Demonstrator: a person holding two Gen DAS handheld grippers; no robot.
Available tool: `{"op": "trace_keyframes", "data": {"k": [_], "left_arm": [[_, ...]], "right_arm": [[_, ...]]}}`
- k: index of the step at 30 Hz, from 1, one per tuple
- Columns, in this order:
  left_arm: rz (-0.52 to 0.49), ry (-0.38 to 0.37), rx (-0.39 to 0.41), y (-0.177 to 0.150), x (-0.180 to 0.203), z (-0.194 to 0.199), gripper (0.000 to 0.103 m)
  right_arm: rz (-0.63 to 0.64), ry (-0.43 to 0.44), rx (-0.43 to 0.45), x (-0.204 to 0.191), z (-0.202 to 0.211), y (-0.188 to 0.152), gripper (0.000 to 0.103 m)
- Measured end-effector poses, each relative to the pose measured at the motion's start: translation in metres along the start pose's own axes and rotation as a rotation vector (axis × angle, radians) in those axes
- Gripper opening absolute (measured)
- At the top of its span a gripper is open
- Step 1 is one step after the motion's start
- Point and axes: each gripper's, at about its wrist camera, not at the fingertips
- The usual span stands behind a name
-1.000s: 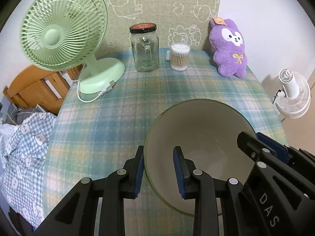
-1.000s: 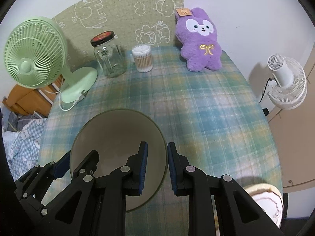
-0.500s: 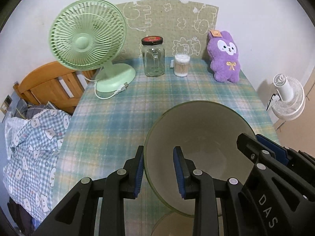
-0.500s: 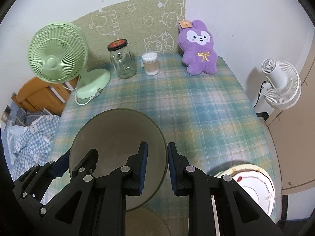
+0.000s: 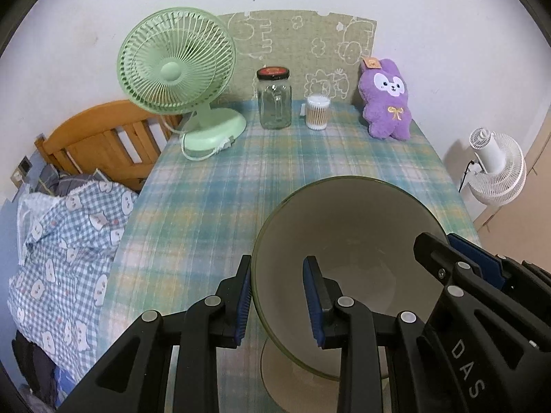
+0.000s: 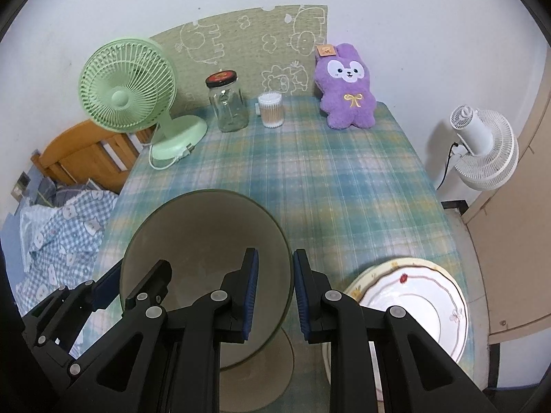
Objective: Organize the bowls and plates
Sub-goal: 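Lift the third bowl and carry it toward the plate stack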
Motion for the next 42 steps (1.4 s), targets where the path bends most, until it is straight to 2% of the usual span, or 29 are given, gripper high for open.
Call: {"op": "trace_keyframes", "data": {"k": [10, 21, 31, 32, 35, 36, 38, 39, 40, 41, 42], "left_arm": [[-0.004, 0.008, -0.071, -0.033, -0.003, -0.018, 0.027], [-0.010, -0.012, -0.140, -0.051, -0.003, -0.041, 0.027], [-0.019, -0.007, -0.137, -0.055, -0.001, -0.046, 0.027], [-0.020, -0.010, -0.136, -0.055, -0.001, -0.046, 0.027], [-0.013, -0.050, -0.150, -0.055, -0.004, -0.045, 0.039], [-0.012, -0.060, -0.149, -0.055, -0.005, -0.045, 0.045], [-0.013, -0.026, -0.142, -0.052, -0.005, -0.043, 0.058], [-0.012, -0.018, -0.141, -0.051, -0.006, -0.044, 0.069], [-0.003, -0.029, -0.141, -0.049, -0.010, -0.045, 0.073], [0.007, -0.038, -0.141, -0.048, -0.012, -0.046, 0.073], [0.011, -0.042, -0.140, -0.046, -0.015, -0.047, 0.073]], "right_arm": [[0.014, -0.004, -0.082, -0.001, -0.021, -0.037, 0.024], [0.003, -0.027, -0.145, 0.002, -0.046, -0.052, 0.024], [-0.013, -0.021, -0.165, 0.005, -0.055, -0.056, 0.024], [-0.014, -0.015, -0.166, 0.005, -0.055, -0.057, 0.027], [-0.023, 0.022, -0.179, 0.008, -0.054, -0.056, 0.028], [-0.013, 0.046, -0.179, 0.009, -0.055, -0.055, 0.031], [0.011, 0.028, -0.162, 0.009, -0.054, -0.054, 0.043], [0.013, 0.011, -0.146, 0.009, -0.053, -0.053, 0.047], [0.010, 0.015, -0.142, 0.010, -0.053, -0.052, 0.060], [-0.001, 0.029, -0.141, 0.012, -0.054, -0.051, 0.065], [-0.010, 0.039, -0.145, 0.014, -0.056, -0.049, 0.065]]}}
Point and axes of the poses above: each gripper's, at about its wrist camera, not at the fingertips, and z roughly against the way its jaws point, x to its right, y to its top, and after that the axes turned 13 degrees about -x, right-handed
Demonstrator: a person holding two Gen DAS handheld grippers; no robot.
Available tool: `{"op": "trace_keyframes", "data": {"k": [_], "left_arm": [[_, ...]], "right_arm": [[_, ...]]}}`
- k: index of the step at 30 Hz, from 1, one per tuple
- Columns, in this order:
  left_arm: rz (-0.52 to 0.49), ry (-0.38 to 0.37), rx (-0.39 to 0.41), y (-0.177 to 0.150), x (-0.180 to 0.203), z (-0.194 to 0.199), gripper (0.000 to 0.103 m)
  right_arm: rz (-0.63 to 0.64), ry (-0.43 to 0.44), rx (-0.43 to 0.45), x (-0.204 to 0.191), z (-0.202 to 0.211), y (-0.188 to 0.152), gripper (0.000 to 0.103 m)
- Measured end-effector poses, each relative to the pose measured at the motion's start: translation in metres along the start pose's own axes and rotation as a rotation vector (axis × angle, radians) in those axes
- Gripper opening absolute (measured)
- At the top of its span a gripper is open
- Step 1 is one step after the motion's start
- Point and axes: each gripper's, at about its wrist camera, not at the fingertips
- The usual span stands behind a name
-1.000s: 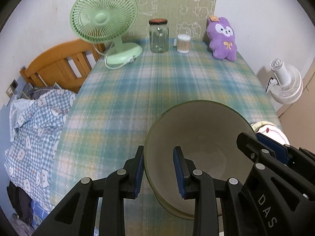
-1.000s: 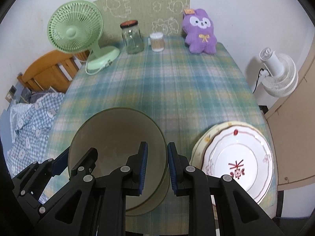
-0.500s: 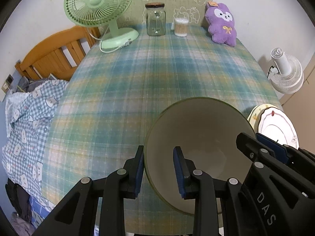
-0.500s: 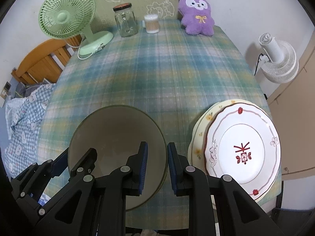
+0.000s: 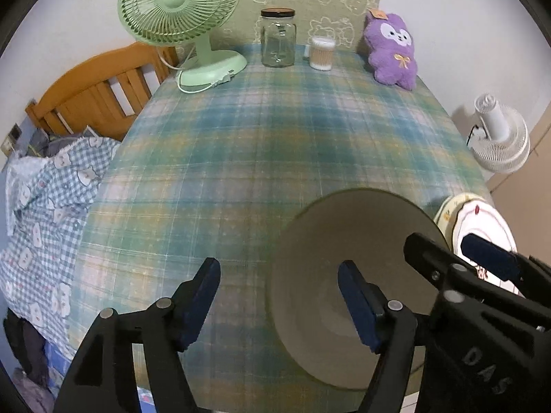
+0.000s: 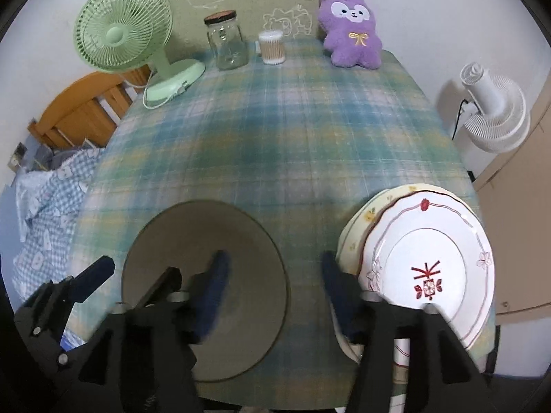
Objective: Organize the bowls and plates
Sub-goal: 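Lift the third bowl and carry it toward the plate stack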
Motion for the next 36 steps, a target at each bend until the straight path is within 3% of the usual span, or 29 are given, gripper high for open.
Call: {"op": "trace_keyframes", "data": {"k": [5, 16, 21, 25, 28, 36], "left_arm": [[-0.001, 0.006, -0.033, 0.006, -0.006, -0.014, 0.073], [-0.023, -0.059, -0.084, 0.007, -0.002, -0.040, 0.070], [-0.058, -0.079, -0.077, 0.007, 0.003, -0.040, 0.063], [-0.088, -0.062, -0.072, 0.004, 0.009, -0.038, 0.054], [-0.098, -0.063, -0.070, 0.000, 0.013, -0.038, 0.050], [-0.088, -0.066, -0.067, -0.001, 0.013, -0.037, 0.049]], "right_arm": [[-0.016, 0.019, -0.050, 0.004, -0.018, 0.008, 0.065], [-0.032, 0.004, -0.111, 0.002, -0.050, 0.016, 0.063], [-0.050, 0.027, -0.120, 0.000, -0.054, 0.014, 0.056], [-0.068, 0.035, -0.126, -0.002, -0.054, 0.008, 0.043], [-0.053, 0.026, -0.122, -0.003, -0.052, 0.005, 0.040], [-0.048, 0.027, -0.125, -0.002, -0.052, 0.004, 0.040]]}}
Point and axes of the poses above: each gripper's, at about its wrist camera, not at the fingertips, and z roughly against the way its jaws point, x to its right, y to its top, and after that the axes turned 13 degrees about -x, right-handed
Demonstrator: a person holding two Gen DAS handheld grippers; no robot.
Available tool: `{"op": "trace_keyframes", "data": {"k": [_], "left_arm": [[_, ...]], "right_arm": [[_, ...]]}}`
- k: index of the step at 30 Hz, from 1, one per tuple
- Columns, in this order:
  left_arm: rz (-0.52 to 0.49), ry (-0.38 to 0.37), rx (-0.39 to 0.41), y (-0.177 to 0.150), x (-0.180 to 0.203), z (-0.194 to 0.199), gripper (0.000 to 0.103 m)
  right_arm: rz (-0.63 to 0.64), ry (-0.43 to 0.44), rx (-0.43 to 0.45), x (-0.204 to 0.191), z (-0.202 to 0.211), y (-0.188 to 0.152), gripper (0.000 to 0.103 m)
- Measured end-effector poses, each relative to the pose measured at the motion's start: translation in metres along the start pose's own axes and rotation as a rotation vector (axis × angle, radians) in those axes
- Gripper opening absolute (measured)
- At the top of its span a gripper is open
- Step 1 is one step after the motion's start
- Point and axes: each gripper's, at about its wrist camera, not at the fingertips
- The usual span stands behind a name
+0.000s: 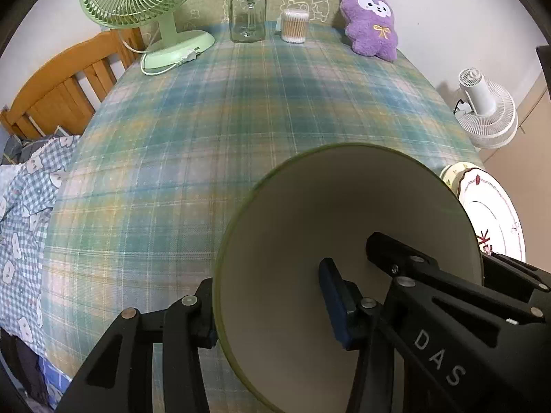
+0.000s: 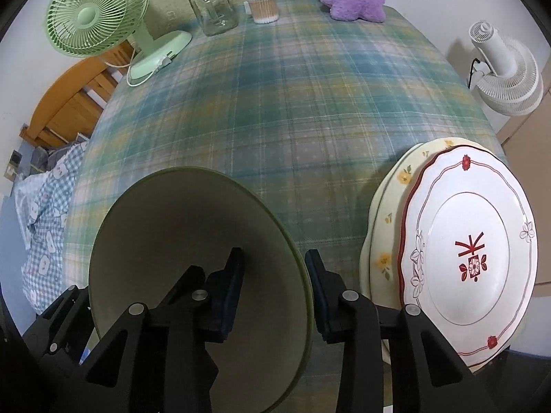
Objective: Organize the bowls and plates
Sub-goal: 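Lift the third bowl and carry it toward the plate stack, then lower the third bowl onto the stacked bowls and open the grippers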
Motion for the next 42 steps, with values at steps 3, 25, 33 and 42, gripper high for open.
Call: {"op": "trace_keyframes", "data": {"k": [3, 25, 33, 42], "left_arm": [[0.007, -0.018, -0.013, 0.001, -0.002, 0.002, 0.049], [-0.117, -0.054, 0.054, 0.021, -0.003, 0.072, 0.045], [-0.134, -0.045, 0.076, 0.028, 0.014, 0.086, 0.045], [-0.090, -0.038, 0.069, 0.032, 0.056, 0.085, 0.045]], "right_arm": [[-0.011, 0.010, -0.008, 0.000, 0.003, 0.000, 0.040], [-0.126, -0.049, 0.086, -0.023, 0.079, 0.000, 0.040], [-0.138, -0.039, 0.121, -0.009, 0.097, 0.000, 0.040], [-0.100, -0.034, 0.115, 0.034, 0.103, 0.001, 0.040]]}}
Point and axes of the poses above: each gripper's, at about its wrist camera, not at the fingertips, and z roughly against the way its jaws point, x to its right, y to its top, and after that the axes turned 13 degrees about -x, right-handed
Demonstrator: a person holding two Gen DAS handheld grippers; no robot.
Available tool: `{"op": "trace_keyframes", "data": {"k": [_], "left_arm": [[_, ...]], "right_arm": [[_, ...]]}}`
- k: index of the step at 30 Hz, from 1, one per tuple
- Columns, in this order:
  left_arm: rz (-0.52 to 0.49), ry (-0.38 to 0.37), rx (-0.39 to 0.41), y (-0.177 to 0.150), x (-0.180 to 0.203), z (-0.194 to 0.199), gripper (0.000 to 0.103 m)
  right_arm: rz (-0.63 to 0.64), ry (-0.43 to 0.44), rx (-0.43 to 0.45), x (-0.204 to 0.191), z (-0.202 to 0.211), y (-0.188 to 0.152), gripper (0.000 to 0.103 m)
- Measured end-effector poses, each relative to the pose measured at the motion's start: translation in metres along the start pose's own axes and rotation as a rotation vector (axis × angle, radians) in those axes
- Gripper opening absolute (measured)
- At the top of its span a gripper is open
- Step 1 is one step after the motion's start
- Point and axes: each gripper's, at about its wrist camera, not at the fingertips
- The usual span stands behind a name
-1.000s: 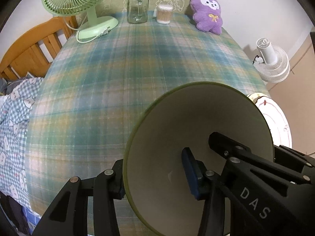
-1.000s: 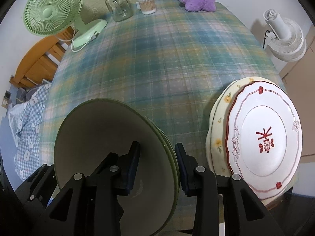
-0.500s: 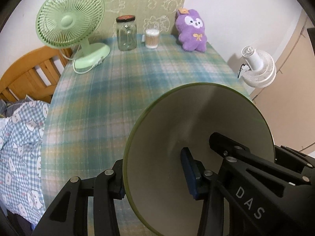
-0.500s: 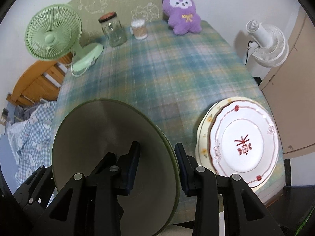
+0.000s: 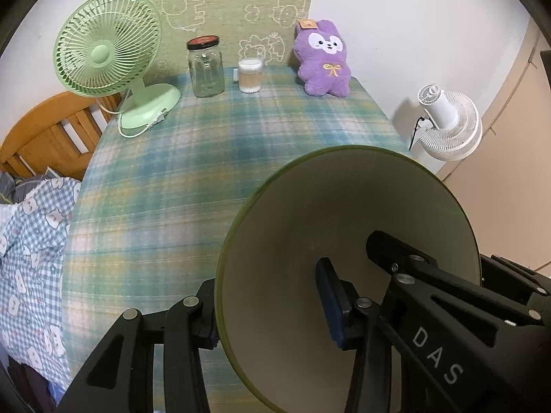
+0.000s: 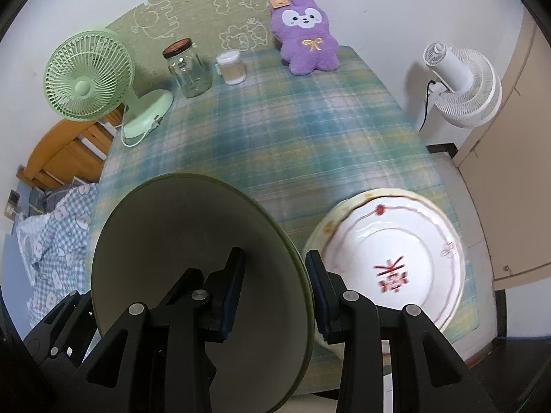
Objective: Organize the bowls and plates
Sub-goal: 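Lower the third bowl onto the stacked bowls and open the grippers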
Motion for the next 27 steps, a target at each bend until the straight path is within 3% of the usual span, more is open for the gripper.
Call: {"op": "trace_keyframes", "data": {"k": [13, 27], "left_arm": [[0.043, -0.007, 0.004, 0.009, 0.082, -0.010, 0.045], [0.061, -0.001, -0.051, 0.007, 0.132, -0.047, 0.045]], "right_arm": [[0.037, -0.011, -0.002, 0.081, 0.010, 0.011, 0.040], [0.047, -0.012, -0.061, 0.139, -0.016, 0.013, 0.040]]}}
Point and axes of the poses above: each gripper's, at about its wrist camera, not at the fingertips, and z roughly against the way its jaws point, x to its right, y to its top, and after that the axes turned 13 degrees about -x, right-handed
